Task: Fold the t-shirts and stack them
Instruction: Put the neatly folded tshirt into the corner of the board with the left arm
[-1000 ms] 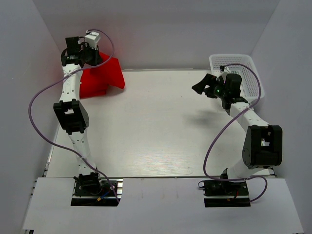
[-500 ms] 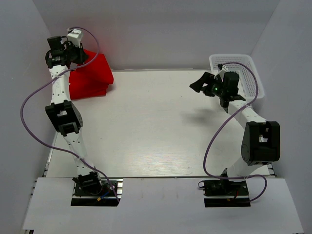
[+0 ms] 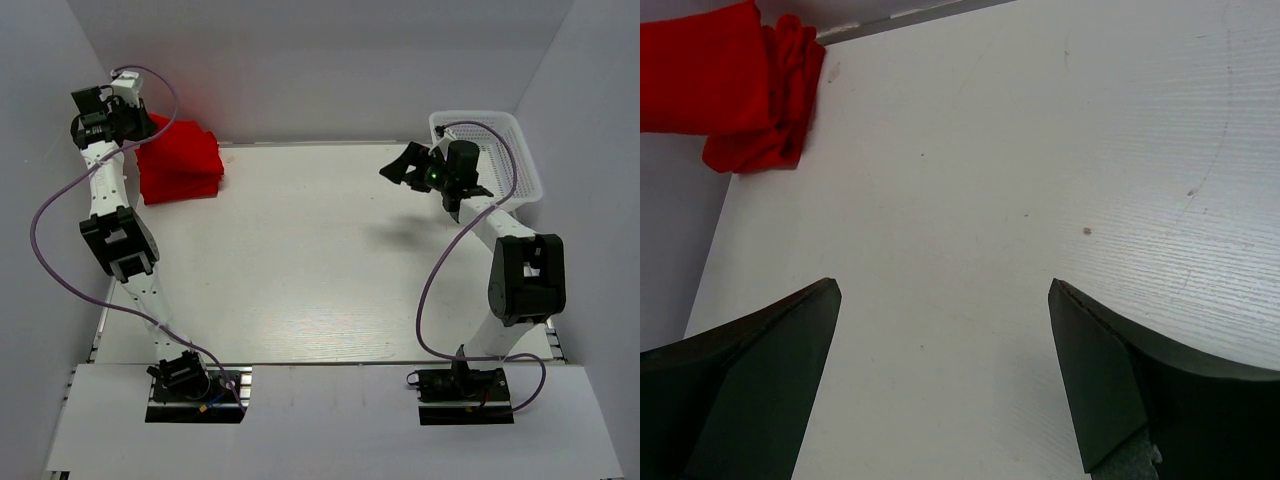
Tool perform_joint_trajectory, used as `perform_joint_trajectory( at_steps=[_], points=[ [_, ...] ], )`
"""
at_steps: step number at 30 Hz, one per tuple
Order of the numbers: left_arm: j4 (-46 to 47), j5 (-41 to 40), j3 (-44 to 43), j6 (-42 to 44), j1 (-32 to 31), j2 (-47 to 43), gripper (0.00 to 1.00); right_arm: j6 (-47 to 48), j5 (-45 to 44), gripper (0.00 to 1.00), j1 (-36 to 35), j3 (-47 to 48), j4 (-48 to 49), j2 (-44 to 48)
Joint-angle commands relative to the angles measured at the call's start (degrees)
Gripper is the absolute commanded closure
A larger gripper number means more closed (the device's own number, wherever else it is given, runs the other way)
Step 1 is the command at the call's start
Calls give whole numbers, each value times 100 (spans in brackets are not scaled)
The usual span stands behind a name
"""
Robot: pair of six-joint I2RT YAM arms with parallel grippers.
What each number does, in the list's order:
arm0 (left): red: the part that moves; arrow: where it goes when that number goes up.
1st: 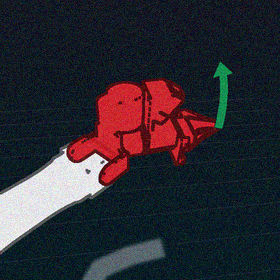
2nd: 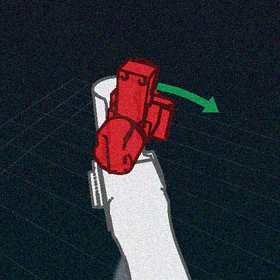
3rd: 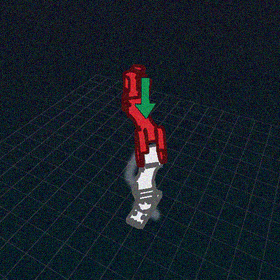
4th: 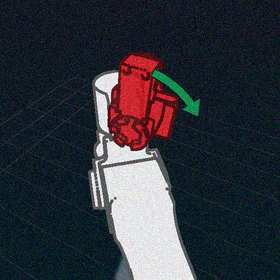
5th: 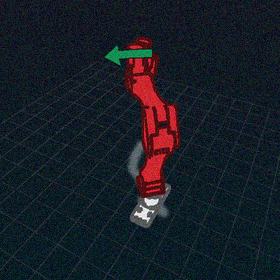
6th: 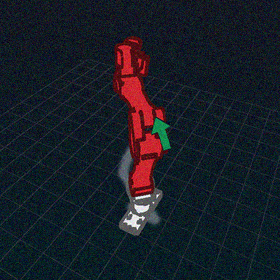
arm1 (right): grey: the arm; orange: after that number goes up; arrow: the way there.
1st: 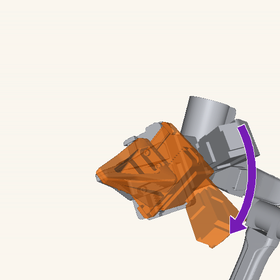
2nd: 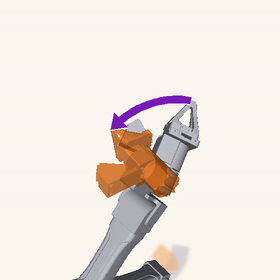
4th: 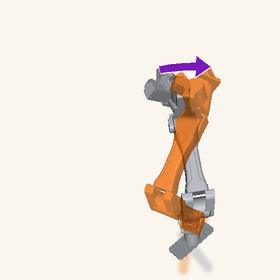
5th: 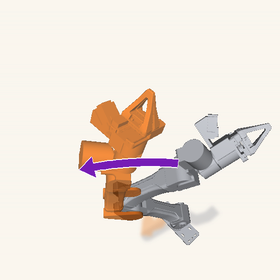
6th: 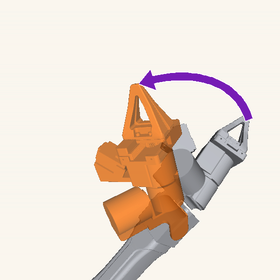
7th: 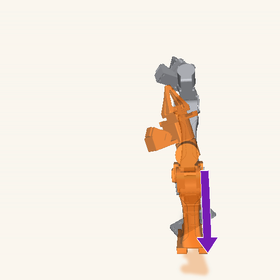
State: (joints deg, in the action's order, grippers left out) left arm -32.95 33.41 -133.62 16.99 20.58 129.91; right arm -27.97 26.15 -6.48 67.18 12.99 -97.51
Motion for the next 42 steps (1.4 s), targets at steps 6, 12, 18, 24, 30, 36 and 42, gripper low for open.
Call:
perform_joint_trajectory(
  at_steps=[6, 12, 18, 24, 30, 36, 42],
  points=[
    [315, -1213, 143, -73, 157, 227, 100, 46, 30, 10, -81, 550, -139, -224],
    [368, -1460, 143, -73, 157, 552, 100, 72, 13, 10, -134, 761, -297, -374],
    [369, -2197, -190, -468, 157, 851, 44, 116, -57, 10, -152, 902, -464, -470],
    [368, -2857, -129, -671, 43, 624, 0, 265, -32, 10, -187, 1069, -640, -532],
    [228, -3032, -182, -899, -19, 352, 0, 370, 65, 10, -222, 1166, -719, -541],
    [-141, -3120, -42, -1207, -220, -280, 0, 888, -109, 10, -327, 1534, -1577, -611],
    [-563, -4352, -41, -1023, -677, -930, 0, 1364, -523, 10, -415, 1720, -2275, -470]
  ],
)
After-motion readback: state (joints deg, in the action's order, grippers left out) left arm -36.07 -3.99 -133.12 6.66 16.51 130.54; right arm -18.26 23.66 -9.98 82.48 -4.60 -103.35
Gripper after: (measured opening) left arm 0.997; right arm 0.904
